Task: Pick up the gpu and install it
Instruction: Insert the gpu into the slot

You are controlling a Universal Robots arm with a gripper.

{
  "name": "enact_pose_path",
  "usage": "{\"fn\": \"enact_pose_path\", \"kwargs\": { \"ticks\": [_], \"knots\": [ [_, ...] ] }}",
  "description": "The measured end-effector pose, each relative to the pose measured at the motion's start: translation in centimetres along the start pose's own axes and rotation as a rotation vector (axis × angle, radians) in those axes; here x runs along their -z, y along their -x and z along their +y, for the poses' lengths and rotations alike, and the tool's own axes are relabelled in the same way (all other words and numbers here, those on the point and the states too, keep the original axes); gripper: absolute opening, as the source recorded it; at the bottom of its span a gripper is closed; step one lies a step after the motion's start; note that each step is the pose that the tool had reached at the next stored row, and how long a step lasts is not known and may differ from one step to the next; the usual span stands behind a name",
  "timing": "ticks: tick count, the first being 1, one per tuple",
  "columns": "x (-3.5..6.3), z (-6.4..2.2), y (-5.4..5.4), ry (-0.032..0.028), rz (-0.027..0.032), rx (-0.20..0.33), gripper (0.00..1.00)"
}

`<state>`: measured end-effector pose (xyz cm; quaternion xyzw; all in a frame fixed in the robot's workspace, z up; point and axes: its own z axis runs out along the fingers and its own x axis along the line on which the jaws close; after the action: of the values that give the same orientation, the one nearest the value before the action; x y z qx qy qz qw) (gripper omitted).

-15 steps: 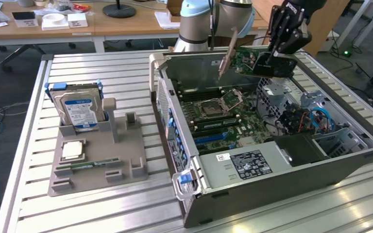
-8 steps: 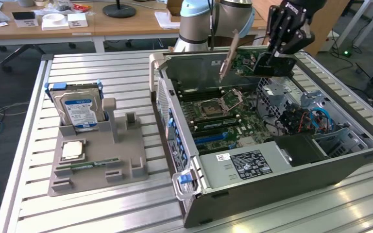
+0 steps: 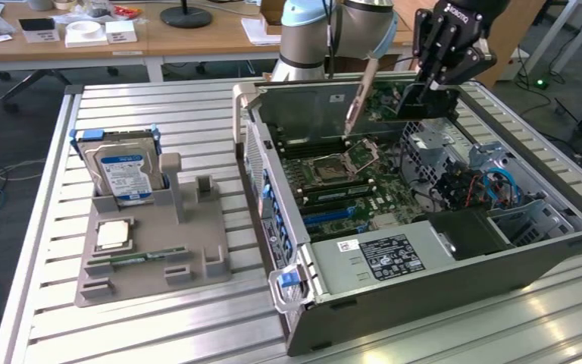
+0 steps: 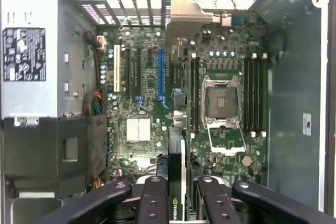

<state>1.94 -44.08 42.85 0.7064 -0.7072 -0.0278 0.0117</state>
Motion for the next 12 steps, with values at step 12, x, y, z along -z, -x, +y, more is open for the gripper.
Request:
{"fn": "enact_pose_path", "kwargs": {
  "ticks": [12],
  "knots": [
    [-0.01,0.00,0.00,0.0017,0.0042,0.075,0.26]
  ]
}}
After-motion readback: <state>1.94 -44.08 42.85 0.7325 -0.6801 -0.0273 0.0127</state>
